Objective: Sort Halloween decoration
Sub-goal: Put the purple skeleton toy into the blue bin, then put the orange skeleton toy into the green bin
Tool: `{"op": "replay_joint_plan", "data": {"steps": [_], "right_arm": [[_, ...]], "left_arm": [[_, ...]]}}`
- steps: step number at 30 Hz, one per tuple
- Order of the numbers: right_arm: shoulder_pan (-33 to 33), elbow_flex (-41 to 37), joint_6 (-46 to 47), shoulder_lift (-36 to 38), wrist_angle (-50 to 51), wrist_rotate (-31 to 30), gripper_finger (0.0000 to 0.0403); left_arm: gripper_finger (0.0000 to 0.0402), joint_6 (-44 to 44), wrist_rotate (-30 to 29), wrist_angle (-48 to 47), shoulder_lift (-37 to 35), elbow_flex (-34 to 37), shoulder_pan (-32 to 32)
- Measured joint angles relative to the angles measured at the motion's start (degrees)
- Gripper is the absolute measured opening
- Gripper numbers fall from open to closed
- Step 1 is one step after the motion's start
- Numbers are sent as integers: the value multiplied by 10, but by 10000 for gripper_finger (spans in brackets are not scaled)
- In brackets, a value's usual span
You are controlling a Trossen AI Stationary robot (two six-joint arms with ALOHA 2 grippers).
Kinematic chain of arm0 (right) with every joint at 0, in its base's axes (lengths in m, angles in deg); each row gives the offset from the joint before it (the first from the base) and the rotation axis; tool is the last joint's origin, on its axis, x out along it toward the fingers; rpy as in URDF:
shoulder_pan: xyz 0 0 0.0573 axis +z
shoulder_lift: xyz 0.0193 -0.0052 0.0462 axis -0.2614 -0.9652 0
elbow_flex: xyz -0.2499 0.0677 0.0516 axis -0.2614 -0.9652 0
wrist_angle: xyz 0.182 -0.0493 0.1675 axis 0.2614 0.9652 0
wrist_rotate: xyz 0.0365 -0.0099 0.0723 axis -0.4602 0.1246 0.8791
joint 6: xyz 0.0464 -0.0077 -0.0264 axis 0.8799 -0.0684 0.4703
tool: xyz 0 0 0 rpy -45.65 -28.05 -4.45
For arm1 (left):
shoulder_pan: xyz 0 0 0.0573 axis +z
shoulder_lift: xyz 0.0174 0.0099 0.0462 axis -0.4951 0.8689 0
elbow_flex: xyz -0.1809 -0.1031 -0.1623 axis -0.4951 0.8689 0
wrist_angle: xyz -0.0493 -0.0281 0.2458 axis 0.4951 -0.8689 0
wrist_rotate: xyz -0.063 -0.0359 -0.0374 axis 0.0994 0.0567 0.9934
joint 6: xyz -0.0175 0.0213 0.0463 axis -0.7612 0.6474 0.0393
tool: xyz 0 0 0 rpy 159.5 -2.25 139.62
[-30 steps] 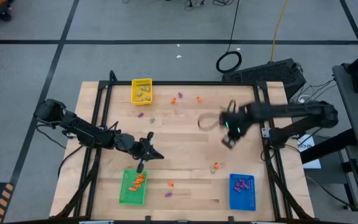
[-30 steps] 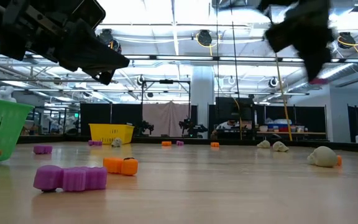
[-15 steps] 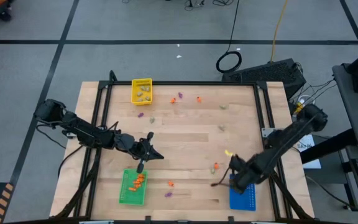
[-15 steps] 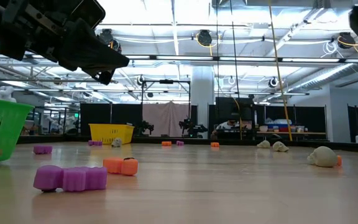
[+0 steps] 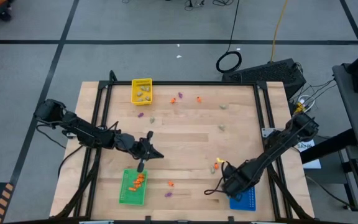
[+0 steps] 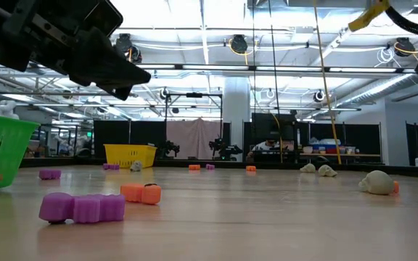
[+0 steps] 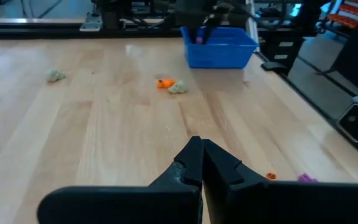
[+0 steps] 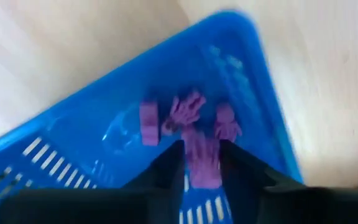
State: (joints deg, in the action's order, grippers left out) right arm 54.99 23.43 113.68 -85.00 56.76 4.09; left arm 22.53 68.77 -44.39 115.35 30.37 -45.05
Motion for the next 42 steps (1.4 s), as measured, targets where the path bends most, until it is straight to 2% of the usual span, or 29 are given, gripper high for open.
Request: {"op": "replay_joint_plan", "data": {"steps": [6, 10, 15, 21, 27, 32, 42], "right_arm": [[-19, 51, 26, 35, 77, 28, 152], [-42, 77, 70, 69, 84, -43, 163], [-83, 81, 106, 71, 72, -130, 159], [-130, 80, 94, 26, 57, -183, 141], [-157, 80, 71, -44, 39, -192, 127], [-168, 80, 40, -92, -18, -180, 125], [-170, 82, 7, -129, -23, -170, 122]], "left_arm": [[3, 0, -12, 0, 0, 4, 0], [3, 0, -13, 2, 0, 4, 0], [3, 0, -13, 2, 0, 4, 0], [3, -1, -13, -1, 0, 4, 0], [3, -1, -13, -1, 0, 4, -5], [3, -1, -13, -1, 0, 4, -12], [3, -1, -13, -1, 0, 4, -13]]}}
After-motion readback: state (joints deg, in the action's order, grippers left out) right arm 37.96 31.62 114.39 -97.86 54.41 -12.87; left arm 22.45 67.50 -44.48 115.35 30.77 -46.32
